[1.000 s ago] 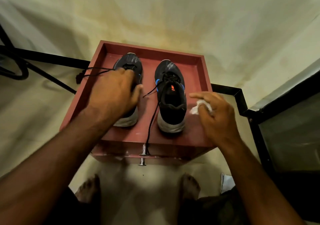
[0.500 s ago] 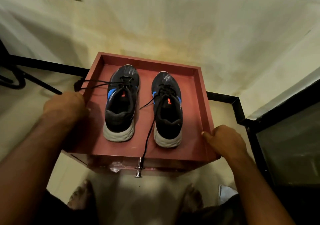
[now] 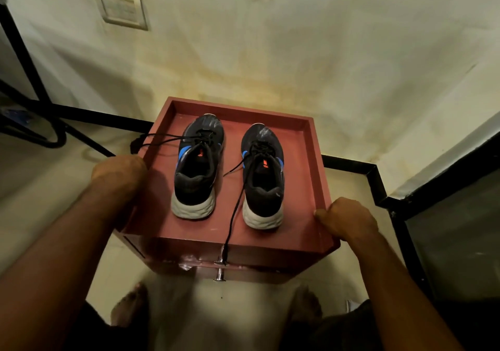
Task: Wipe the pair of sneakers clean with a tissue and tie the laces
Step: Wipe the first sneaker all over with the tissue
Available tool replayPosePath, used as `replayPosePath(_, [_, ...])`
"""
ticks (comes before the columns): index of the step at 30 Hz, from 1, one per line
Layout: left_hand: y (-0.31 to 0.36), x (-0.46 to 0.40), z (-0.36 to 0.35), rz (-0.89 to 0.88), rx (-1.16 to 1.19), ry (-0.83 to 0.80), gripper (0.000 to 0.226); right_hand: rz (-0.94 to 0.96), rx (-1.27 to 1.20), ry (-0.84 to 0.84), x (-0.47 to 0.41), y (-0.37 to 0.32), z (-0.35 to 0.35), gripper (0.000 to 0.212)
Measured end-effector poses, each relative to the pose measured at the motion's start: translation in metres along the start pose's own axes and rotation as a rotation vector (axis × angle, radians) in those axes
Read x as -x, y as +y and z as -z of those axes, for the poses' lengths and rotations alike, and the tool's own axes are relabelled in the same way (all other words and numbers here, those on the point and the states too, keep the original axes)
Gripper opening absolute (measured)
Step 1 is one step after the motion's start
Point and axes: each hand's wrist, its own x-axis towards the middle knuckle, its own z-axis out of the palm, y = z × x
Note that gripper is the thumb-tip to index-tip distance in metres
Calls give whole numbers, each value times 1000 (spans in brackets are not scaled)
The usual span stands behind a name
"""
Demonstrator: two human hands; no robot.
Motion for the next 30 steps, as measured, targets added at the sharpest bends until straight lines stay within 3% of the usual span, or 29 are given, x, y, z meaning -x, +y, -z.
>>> replayPosePath(5, [-10,-8,-9,-33,-4,20,24,-14,18,-70,-7,-2,5,53])
replayPosePath(18, [-26,-32,-12,-75,-9,-215,33,-38,73,-125,3,2,6,54])
replayPosePath(21, [-21,-21,-3,-104,31,-101,34,-59,105,-62,13,-4,11,59])
replayPosePath(24, [2,0,16,-194,356,259,31,94,-24,363,27,-25,26,60])
replayPosePath(26, [22,19,29,-371,546,354,33,376,-276,527,37,-49,33,55])
replayPosePath(28, [40,34,32,-504,555,219,46,604,-468,366,49,-72,33,56])
replayPosePath(30, [53,41,26,-571,358,151,53,674,-393,234,60,-86,22,63])
